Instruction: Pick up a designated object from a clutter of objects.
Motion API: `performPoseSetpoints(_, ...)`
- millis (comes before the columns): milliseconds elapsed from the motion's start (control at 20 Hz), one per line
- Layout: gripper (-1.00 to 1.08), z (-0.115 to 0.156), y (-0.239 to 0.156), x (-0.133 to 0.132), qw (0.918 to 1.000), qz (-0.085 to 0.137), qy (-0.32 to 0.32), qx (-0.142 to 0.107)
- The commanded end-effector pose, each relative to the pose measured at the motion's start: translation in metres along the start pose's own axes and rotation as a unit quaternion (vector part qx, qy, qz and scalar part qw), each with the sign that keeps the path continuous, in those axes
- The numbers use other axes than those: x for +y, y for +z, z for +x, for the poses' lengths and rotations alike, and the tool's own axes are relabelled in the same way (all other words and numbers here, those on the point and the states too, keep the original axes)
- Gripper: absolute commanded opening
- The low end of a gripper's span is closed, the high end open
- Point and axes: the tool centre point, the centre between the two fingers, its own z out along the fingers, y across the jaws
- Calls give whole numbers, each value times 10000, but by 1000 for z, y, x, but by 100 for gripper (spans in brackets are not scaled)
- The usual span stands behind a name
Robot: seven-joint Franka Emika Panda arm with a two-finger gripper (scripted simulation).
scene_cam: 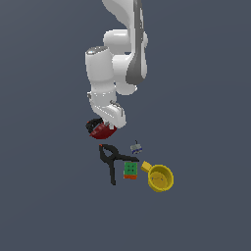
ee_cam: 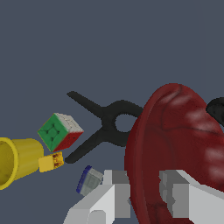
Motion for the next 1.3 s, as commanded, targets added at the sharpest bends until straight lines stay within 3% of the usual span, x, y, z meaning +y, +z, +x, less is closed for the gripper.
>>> performPoseSetpoints(0, -100, -3, -9, -12, 10000, 6, 0, 20)
performPoseSetpoints(550, -100, -23, -55, -79, 10000, -10, 4, 44)
performPoseSetpoints(1250, -100, -62, -143, -207, 10000, 0, 7, 45)
